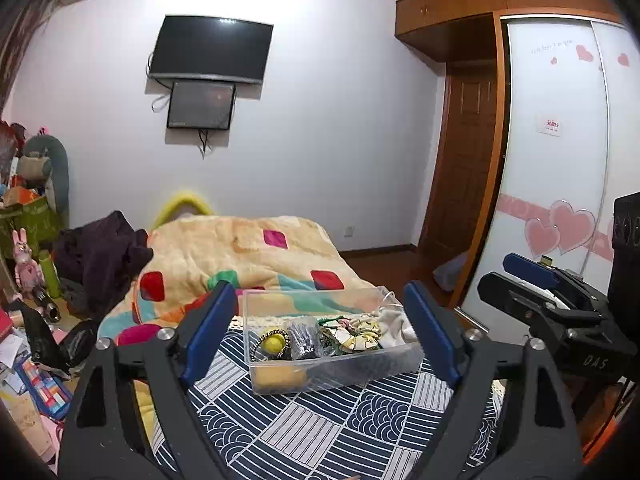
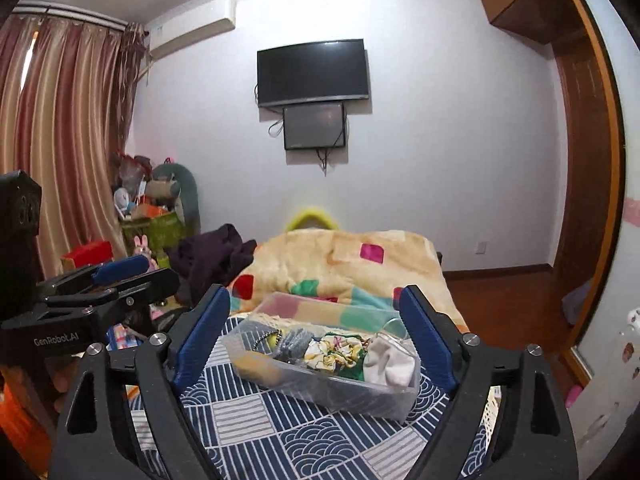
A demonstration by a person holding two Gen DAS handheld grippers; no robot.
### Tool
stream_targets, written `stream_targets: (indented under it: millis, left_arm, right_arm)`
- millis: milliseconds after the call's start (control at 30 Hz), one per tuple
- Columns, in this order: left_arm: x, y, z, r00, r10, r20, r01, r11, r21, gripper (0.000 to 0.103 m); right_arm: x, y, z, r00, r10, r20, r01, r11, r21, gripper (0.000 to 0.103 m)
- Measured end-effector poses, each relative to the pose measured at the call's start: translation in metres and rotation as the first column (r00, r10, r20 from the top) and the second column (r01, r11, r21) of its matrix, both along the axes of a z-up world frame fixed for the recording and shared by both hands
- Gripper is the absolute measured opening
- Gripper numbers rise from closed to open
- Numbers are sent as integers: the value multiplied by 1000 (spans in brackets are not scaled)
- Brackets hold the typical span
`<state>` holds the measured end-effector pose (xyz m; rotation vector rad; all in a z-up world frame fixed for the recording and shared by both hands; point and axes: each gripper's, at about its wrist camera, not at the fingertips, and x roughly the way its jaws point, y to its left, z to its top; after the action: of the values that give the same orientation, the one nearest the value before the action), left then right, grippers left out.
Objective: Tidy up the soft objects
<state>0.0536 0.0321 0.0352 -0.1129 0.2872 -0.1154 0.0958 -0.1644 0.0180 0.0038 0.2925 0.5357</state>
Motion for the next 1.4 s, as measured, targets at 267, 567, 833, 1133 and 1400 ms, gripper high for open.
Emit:
stream_targets:
  millis: [267,567,833,1133,1400]
  left_arm:
    - [-25,-9,-8,999,11,42,-10,1000,-8,101]
    - [-34,-11,-15,998,38,48,-38,999,7,102]
    - [-36,-12,-16,997,48,58,-49,999,23,103]
    - [-38,-13,-17,998,38,58,-39,999,23,103]
    - [-37,-12,-17,998,37,55,-38,999,20,103]
  right_arm:
    - [-8,-7,-8,1000,-29,0,29,999,39,99]
    - [-23,-11,-17,1000,-26,10,26,999,46,103]
    - [-24,-15,-19,999,-32,6,32,999,44,103]
    - [-26,-14,-19,999,-38,13,37,999,37,103]
    - [-24,-18,-19,999,-37,8,37,998,46,103]
